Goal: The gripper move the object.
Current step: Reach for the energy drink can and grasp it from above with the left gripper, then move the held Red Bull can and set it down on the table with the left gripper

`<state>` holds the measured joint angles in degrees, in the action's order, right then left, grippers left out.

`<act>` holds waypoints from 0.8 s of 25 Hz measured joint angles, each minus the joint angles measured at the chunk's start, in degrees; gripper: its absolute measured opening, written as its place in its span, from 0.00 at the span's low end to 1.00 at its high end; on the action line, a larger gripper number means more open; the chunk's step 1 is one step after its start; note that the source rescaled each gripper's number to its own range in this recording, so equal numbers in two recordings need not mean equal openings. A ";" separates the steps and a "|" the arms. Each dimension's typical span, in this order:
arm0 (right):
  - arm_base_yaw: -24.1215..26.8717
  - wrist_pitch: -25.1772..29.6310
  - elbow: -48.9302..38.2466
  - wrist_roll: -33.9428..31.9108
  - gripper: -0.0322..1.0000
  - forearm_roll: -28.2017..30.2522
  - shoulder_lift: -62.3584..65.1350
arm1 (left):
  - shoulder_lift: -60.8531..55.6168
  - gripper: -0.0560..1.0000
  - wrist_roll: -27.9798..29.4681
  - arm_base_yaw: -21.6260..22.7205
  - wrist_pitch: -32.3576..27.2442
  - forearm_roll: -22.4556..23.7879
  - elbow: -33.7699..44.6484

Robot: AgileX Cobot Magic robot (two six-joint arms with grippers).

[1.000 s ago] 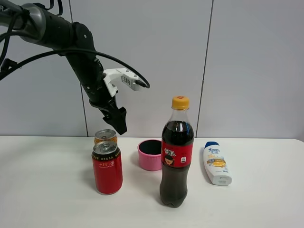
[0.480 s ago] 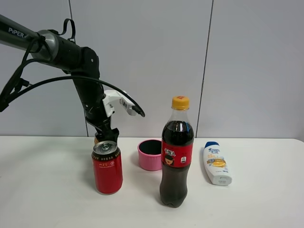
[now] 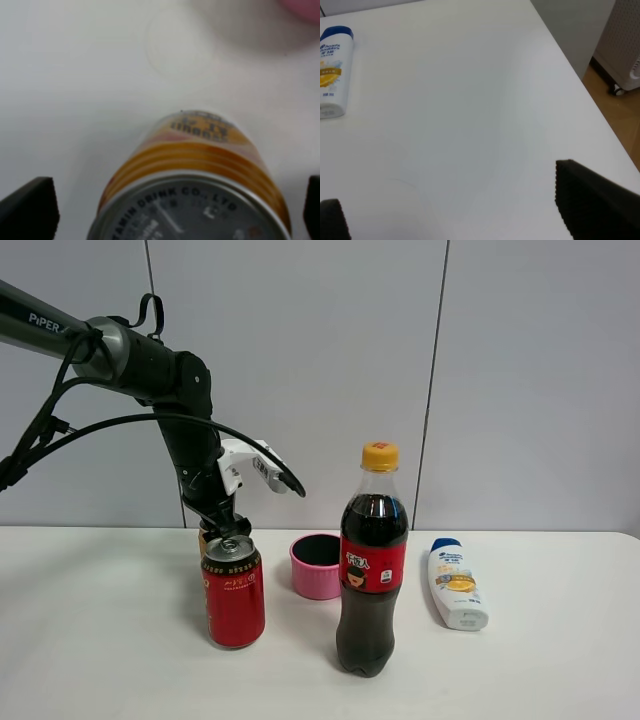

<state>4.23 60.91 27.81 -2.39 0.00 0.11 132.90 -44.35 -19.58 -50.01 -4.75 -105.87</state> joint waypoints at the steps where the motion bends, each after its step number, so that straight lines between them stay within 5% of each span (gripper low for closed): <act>1: 0.00 0.00 0.00 0.00 1.00 0.00 0.00 | 0.00 0.88 0.00 0.00 0.00 -0.25 0.00; 3: 0.00 0.00 0.00 0.00 1.00 0.00 0.00 | 0.00 0.56 -0.20 0.00 0.02 -0.35 0.00; 5: 0.00 0.00 0.00 0.00 1.00 0.00 0.00 | 0.04 0.05 -0.43 0.00 0.02 -0.60 0.00; 13: 0.00 0.00 0.00 0.00 1.00 0.00 0.00 | 0.04 0.06 -0.66 0.00 -1.12 -0.24 -1.30; 20: 0.00 0.00 0.00 0.00 1.00 0.00 0.00 | -1.55 0.06 -0.02 0.00 -13.71 1.50 -16.30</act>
<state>4.23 60.91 27.81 -2.39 0.00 0.11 131.35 -44.38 -19.58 -63.72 -3.25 -122.17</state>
